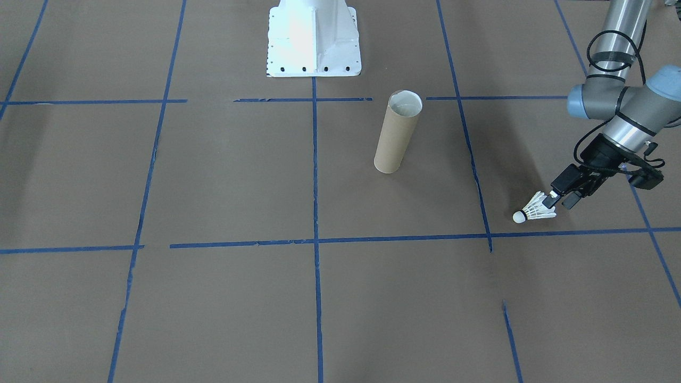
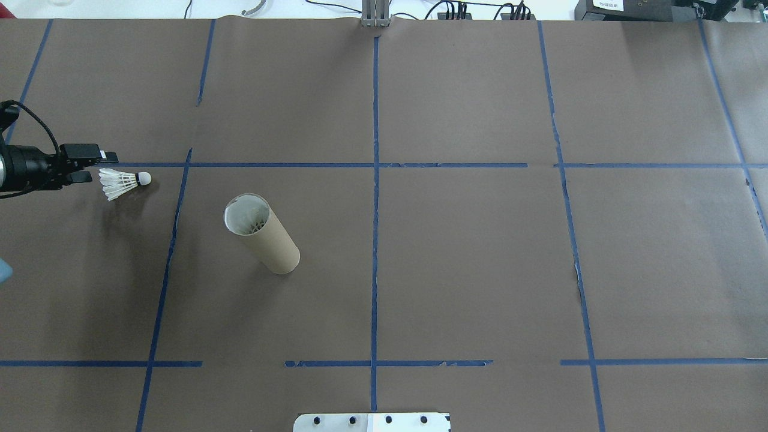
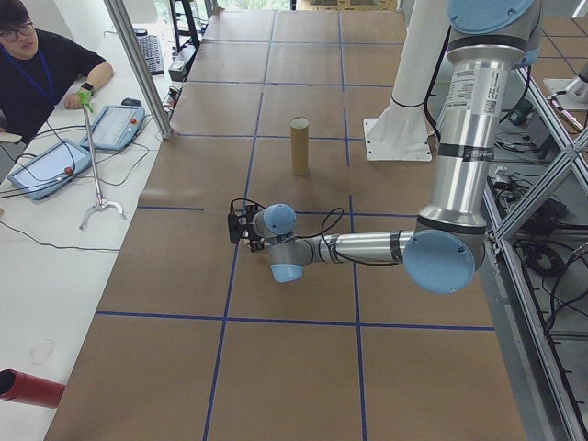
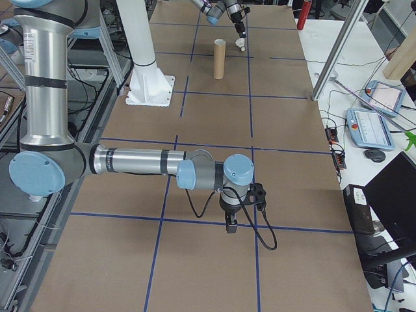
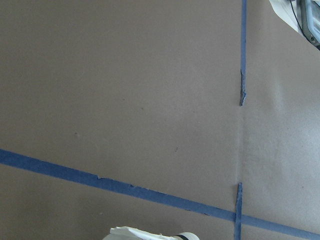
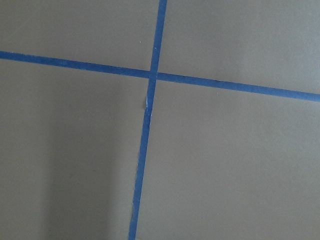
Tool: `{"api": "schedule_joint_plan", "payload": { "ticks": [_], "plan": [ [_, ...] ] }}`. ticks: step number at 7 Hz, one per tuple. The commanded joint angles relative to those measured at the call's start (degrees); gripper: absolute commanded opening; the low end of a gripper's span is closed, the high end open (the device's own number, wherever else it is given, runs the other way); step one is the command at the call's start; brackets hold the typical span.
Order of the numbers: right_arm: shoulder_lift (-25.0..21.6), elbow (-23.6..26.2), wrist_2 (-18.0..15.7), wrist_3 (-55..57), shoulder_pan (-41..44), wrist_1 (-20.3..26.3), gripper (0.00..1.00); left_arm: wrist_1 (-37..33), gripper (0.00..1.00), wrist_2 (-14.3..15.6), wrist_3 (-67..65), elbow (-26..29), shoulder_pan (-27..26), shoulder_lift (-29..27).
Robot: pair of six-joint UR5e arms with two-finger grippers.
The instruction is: Collect badminton balls into bucket
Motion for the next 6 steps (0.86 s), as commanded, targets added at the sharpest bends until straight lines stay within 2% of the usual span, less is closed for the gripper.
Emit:
{"api": "schedule_joint_plan", "payload": {
  "ticks": [1, 2, 4, 5, 6],
  "plan": [
    [0.0, 0.0, 0.0, 0.0, 0.0, 0.0, 1.00, 0.0, 0.67, -0.1, -1.4, 0.1, 0.3, -0.1],
    [0.0, 0.0, 0.0, 0.0, 0.0, 0.0, 1.00, 0.0, 0.53, -0.2, -1.4, 0.1, 0.9, -0.1],
    [0.0, 0.0, 0.0, -0.1, 0.0, 0.0, 1.00, -0.1, 0.07, -2.4, -1.3, -0.2, 1.0, 0.0],
    [0.0, 0.0, 0.0, 0.0, 0.0, 0.0, 1.00, -0.1, 0.00, -2.4, -1.0, -0.7, 1.0, 0.0],
    [0.0, 0.0, 0.0, 0.0, 0.0, 0.0, 1.00, 0.0, 0.00, -2.6, -0.7, -1.8, 0.9, 0.0]
  ]
}}
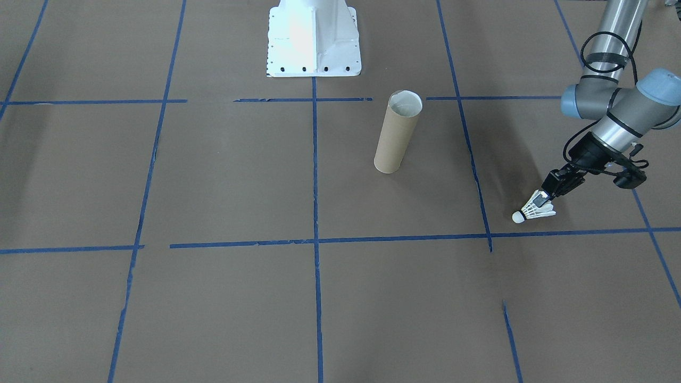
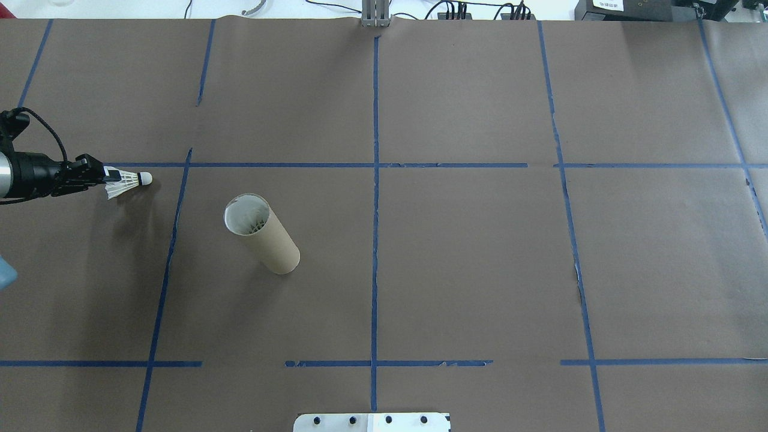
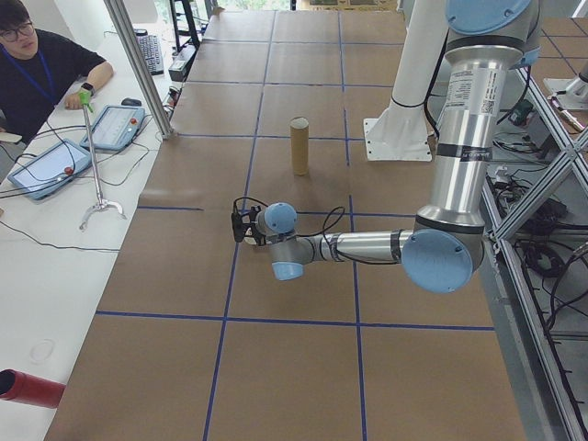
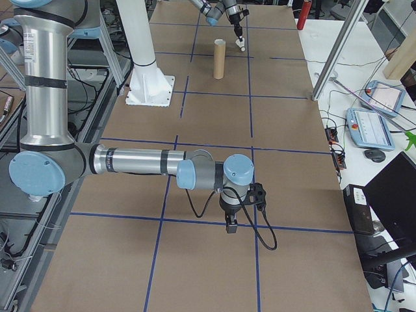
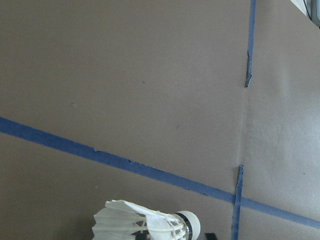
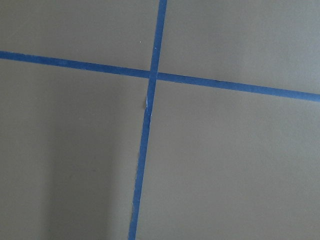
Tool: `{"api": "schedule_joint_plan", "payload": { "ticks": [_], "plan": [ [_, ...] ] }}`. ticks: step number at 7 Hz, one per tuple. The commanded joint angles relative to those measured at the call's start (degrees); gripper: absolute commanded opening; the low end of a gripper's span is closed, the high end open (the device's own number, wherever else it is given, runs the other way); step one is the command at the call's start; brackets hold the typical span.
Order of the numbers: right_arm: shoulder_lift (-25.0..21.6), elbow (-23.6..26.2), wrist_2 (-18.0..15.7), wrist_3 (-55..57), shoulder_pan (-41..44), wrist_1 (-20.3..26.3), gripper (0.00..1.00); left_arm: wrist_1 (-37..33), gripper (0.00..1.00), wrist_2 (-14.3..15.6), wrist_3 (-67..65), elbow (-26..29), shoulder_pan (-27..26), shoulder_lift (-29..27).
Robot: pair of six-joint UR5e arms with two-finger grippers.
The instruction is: Collect badminton balls into bucket
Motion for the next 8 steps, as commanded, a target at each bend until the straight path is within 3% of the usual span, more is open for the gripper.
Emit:
{"api": "schedule_joint_plan", "payload": {
  "ticks": [1, 2, 3, 5, 6, 8],
  "plan": [
    [0.0, 0.0, 0.0, 0.0, 0.0, 0.0, 1.00, 0.4, 0.00, -1.6, 0.3, -1.2, -0.1, -0.1],
    [0.0, 0.0, 0.0, 0.0, 0.0, 0.0, 1.00, 1.5, 0.00, -6.2, 0.2, -2.6, -0.3, 0.1],
    [0.0, 0.0, 0.0, 0.0, 0.0, 0.0, 1.00, 7.3, 0.00, -9.0, 0.3, -5.3, -2.3, -0.1],
    [0.0, 0.1, 0.0, 0.0, 0.0, 0.0, 1.00, 23.9, 0.00, -11.6, 2.6, -15.7, -3.1, -0.2],
    [0.0, 0.0, 0.0, 0.0, 0.0, 0.0, 1.00, 35.7, 0.00, -11.5, 8.1, -22.3, -4.2, -0.1],
    [0.0, 0.0, 0.0, 0.0, 0.0, 0.0, 1.00, 51.5, 0.00, -10.9, 17.1, -31.3, -5.3, -0.1]
  ]
}}
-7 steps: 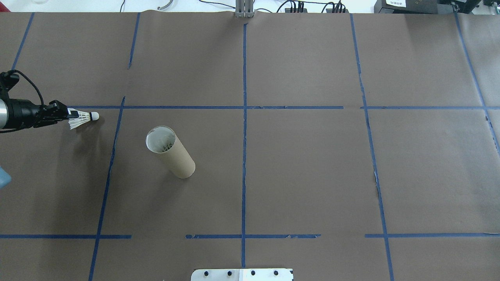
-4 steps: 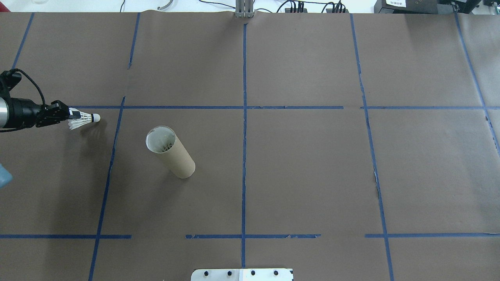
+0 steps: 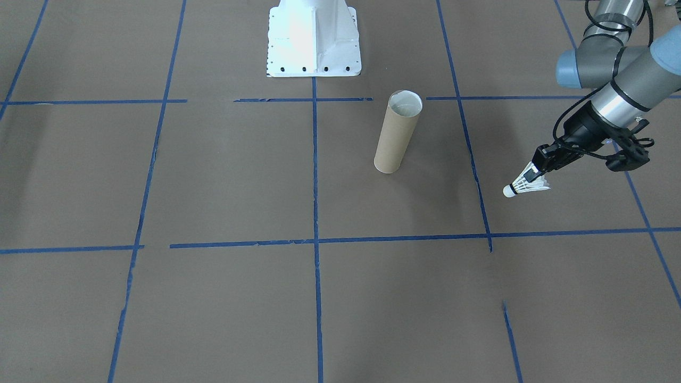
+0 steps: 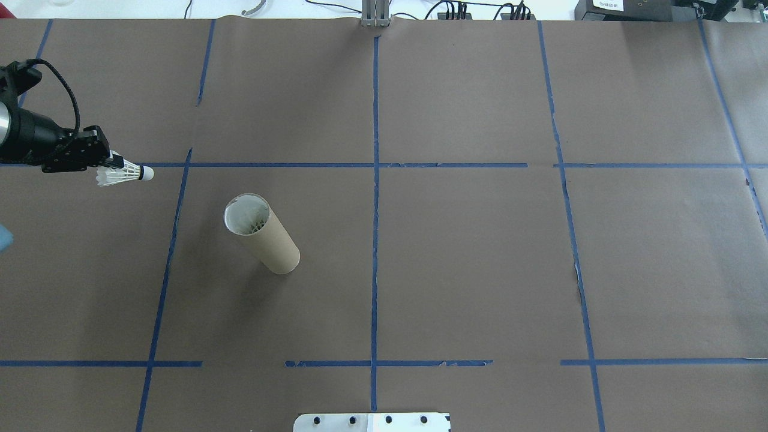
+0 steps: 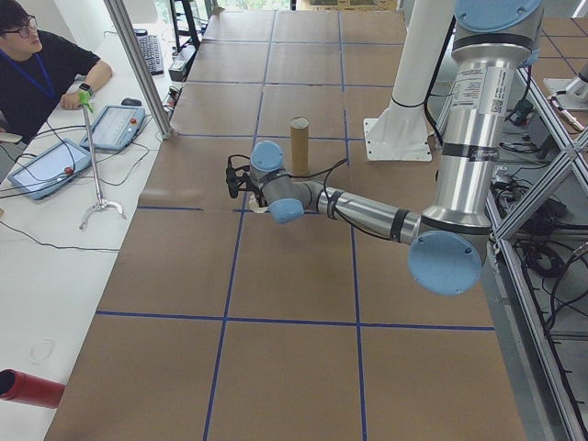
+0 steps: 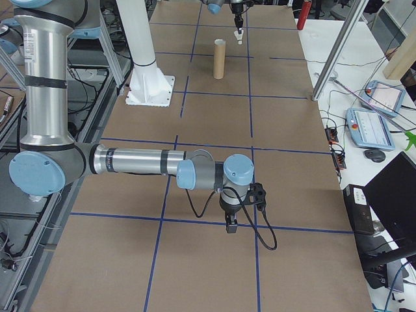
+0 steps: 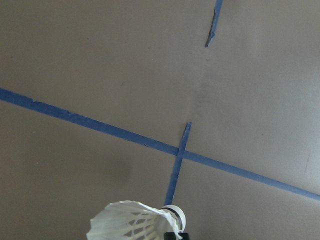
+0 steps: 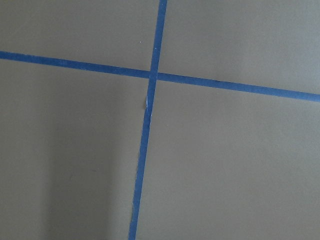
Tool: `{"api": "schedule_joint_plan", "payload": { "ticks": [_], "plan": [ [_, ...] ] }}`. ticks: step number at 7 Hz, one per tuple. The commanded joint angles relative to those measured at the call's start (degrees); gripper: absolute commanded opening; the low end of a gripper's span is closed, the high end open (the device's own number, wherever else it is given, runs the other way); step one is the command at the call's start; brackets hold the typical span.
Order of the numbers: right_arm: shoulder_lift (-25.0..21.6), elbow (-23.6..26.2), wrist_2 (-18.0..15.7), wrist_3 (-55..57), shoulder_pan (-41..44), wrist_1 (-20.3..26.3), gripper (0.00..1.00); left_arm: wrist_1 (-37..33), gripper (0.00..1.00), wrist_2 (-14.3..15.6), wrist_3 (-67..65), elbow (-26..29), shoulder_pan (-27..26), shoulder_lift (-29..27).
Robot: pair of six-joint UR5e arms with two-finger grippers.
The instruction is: Collect badminton balls into bucket
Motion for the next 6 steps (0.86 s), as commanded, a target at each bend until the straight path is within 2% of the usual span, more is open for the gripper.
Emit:
{"api": "schedule_joint_plan", "payload": {
  "ticks": [1, 2, 3, 4, 5, 6],
  "plan": [
    [0.0, 0.0, 0.0, 0.0, 0.0, 0.0, 1.00, 16.2, 0.00, 0.6, 9.1, -9.7, -0.4, 0.1],
    [0.0, 0.0, 0.0, 0.0, 0.0, 0.0, 1.00, 25.6, 0.00, 4.8, 12.3, -14.5, -0.6, -0.2],
    [0.0, 0.0, 0.0, 0.0, 0.0, 0.0, 1.00, 36.3, 0.00, 7.0, 15.3, -18.2, -0.7, -4.0],
    [0.0, 0.0, 0.0, 0.0, 0.0, 0.0, 1.00, 49.0, 0.00, 9.3, 16.0, -20.6, -0.8, -10.4],
    [0.0, 0.0, 0.0, 0.0, 0.0, 0.0, 1.00, 59.7, 0.00, 13.3, 16.5, -23.3, -1.2, -15.5],
    [0.0, 0.0, 0.0, 0.0, 0.0, 0.0, 1.00, 70.3, 0.00, 14.3, 19.1, -26.3, -1.1, -19.5]
  ]
}}
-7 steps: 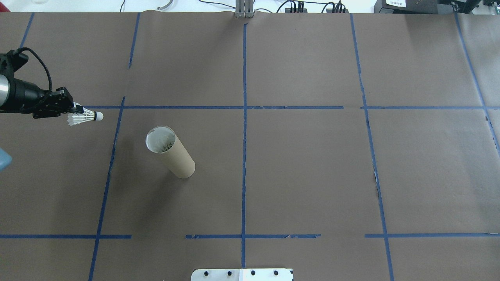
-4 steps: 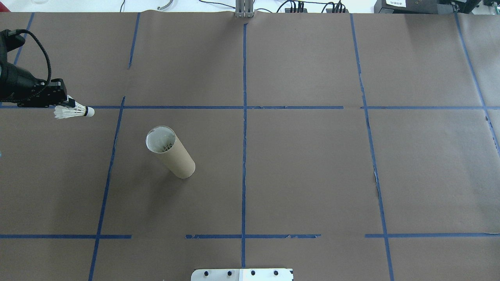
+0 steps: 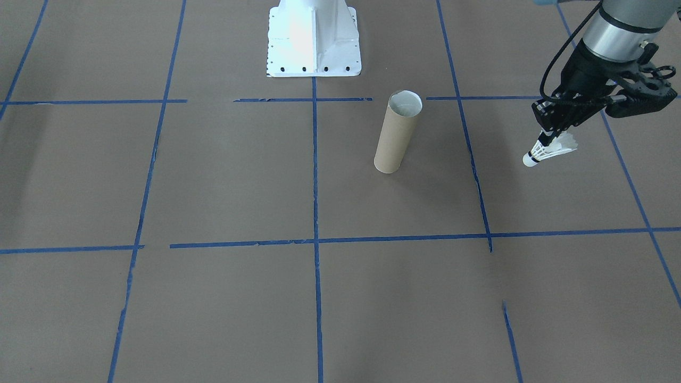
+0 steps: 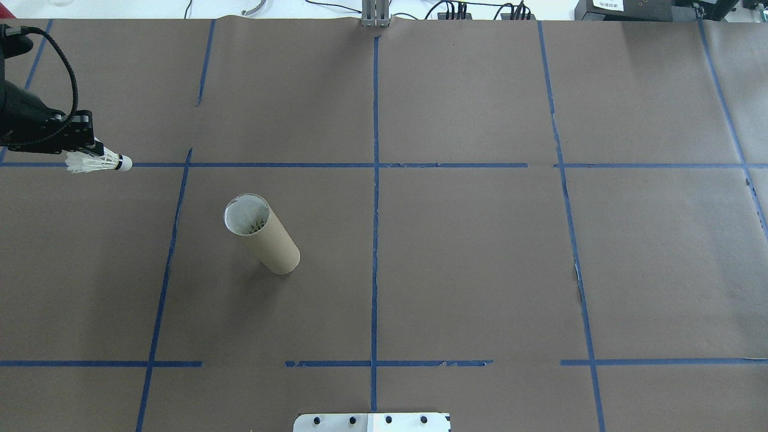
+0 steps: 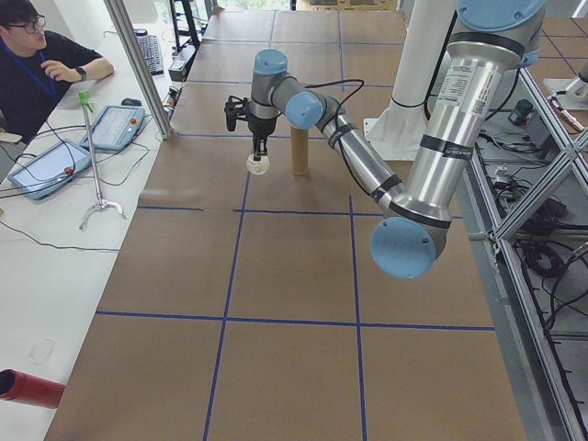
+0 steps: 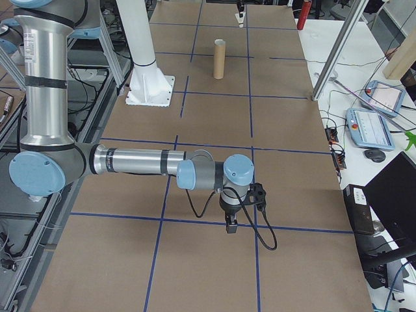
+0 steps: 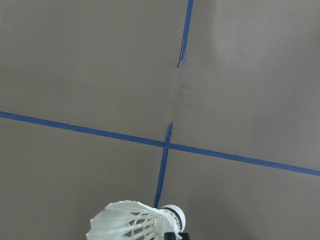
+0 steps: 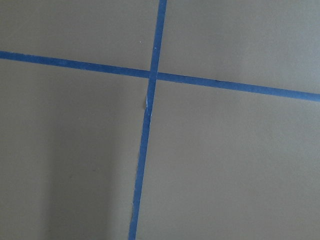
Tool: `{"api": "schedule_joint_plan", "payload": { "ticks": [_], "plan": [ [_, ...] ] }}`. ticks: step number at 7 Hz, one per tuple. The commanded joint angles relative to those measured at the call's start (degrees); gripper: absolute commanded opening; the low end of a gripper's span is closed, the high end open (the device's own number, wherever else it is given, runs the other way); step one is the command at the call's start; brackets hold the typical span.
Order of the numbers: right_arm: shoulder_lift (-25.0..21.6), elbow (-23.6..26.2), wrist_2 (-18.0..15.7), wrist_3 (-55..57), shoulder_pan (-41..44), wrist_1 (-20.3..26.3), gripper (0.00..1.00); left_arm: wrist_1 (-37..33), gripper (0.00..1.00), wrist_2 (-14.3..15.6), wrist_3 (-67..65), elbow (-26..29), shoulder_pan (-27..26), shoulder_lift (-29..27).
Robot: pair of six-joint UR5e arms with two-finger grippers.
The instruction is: Collect badminton balls into bucket
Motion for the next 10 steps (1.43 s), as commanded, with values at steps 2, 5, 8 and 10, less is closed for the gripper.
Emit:
{"api": "schedule_joint_plan", "payload": {
  "ticks": [2, 5, 8, 10],
  "plan": [
    [0.0, 0.0, 0.0, 0.0, 0.0, 0.0, 1.00, 32.9, 0.00, 2.7, 2.5, -6.1, 0.6, -18.0],
    [0.0, 0.0, 0.0, 0.0, 0.0, 0.0, 1.00, 43.5, 0.00, 3.3, 0.5, -4.9, 5.5, -27.2],
    [0.0, 0.0, 0.0, 0.0, 0.0, 0.0, 1.00, 43.4, 0.00, 6.6, -8.1, 8.3, 13.9, -36.6],
    [0.0, 0.1, 0.0, 0.0, 0.0, 0.0, 1.00, 43.4, 0.00, 7.5, -10.8, 14.2, 15.6, -40.0]
  ]
}}
